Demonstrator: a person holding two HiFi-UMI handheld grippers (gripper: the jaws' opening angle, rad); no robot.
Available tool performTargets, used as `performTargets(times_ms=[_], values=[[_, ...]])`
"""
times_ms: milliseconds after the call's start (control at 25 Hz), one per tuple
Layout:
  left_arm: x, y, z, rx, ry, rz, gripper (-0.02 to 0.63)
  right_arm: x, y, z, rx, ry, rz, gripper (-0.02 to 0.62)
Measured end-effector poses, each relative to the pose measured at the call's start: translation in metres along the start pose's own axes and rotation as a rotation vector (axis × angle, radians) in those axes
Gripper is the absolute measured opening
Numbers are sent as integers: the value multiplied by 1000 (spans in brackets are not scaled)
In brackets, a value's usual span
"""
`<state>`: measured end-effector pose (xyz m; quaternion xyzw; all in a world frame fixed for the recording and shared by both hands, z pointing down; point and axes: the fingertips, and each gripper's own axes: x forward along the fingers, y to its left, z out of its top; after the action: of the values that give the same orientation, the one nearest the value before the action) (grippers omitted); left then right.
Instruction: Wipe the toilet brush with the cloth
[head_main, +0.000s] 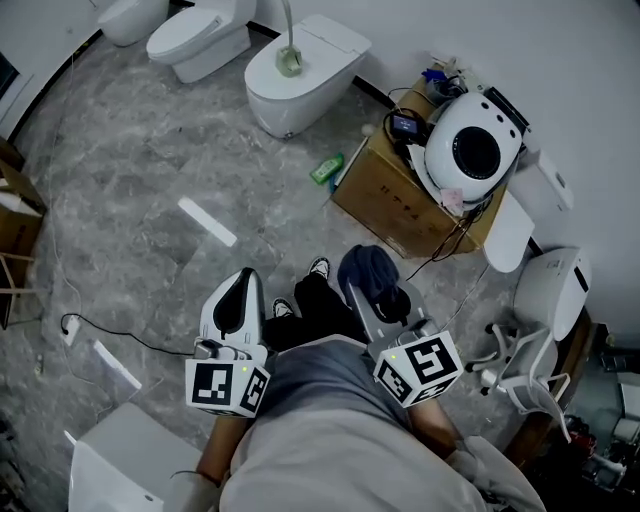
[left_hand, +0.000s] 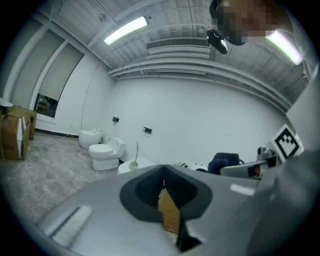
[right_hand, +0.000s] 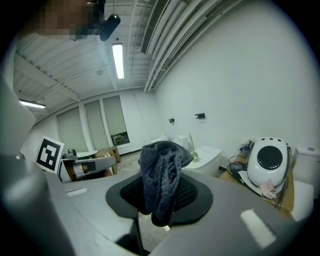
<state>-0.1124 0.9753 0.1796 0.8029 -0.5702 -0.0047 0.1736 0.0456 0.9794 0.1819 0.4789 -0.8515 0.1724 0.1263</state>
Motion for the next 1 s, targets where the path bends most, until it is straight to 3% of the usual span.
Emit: performTargets(times_ms=[400,1000], values=[[45,5,1,36,36,-22,0,28,-56,10,21,14,-35,104],[168,62,47,56,46,17,0,163,-108,68,24,43,59,104]])
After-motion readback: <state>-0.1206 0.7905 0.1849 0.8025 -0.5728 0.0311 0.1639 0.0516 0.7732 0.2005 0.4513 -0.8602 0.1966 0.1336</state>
